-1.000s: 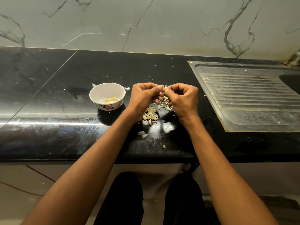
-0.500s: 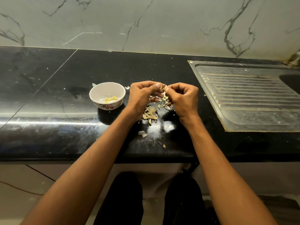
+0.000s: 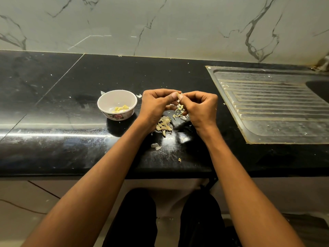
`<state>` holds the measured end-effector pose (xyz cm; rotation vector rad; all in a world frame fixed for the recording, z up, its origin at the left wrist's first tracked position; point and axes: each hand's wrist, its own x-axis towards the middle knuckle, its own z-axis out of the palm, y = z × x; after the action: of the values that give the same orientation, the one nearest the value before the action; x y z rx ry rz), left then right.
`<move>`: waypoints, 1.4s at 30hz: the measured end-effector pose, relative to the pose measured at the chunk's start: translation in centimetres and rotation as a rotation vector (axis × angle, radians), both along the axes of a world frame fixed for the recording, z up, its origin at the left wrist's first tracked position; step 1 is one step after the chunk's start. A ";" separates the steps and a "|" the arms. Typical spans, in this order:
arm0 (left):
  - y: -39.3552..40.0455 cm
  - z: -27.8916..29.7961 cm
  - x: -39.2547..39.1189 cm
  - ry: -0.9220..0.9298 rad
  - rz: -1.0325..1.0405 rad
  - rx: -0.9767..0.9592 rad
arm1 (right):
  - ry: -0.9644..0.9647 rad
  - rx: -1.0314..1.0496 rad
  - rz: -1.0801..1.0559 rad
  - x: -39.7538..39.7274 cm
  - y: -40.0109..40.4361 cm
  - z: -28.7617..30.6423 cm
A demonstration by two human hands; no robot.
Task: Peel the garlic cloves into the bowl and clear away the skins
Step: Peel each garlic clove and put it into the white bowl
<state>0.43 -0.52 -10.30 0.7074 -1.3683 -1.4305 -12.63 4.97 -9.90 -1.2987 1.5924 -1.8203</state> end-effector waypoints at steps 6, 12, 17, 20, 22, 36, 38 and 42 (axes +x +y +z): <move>-0.1 -0.1 0.0 -0.015 -0.009 -0.024 | -0.002 -0.008 -0.001 -0.1 -0.2 -0.2; -0.2 -0.3 0.0 -0.036 -0.013 -0.084 | 0.011 -0.021 -0.005 -0.3 -0.2 -0.3; -0.4 -0.5 0.0 -0.044 -0.028 -0.109 | 0.025 -0.015 -0.024 -0.4 -0.4 -0.4; -0.6 -0.5 -0.1 -0.060 -0.045 -0.098 | 0.016 -0.007 -0.039 -0.3 -0.3 -0.3; -0.6 -0.5 -0.2 -0.058 -0.057 -0.077 | 0.004 -0.001 -0.050 -0.2 -0.2 -0.2; 0.0 -0.1 -0.1 0.005 -0.100 0.072 | -0.048 0.012 -0.012 0.2 0.3 0.5; 0.0 -0.1 -0.1 -0.012 -0.081 0.064 | -0.037 0.013 -0.008 0.1 0.3 0.4; -0.1 -0.1 -0.1 -0.028 -0.062 0.061 | -0.036 0.011 0.000 0.1 0.4 0.5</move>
<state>0.37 -0.65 -10.38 0.7322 -1.3842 -1.5220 -12.54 5.34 -9.40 -1.2545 1.5816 -1.8216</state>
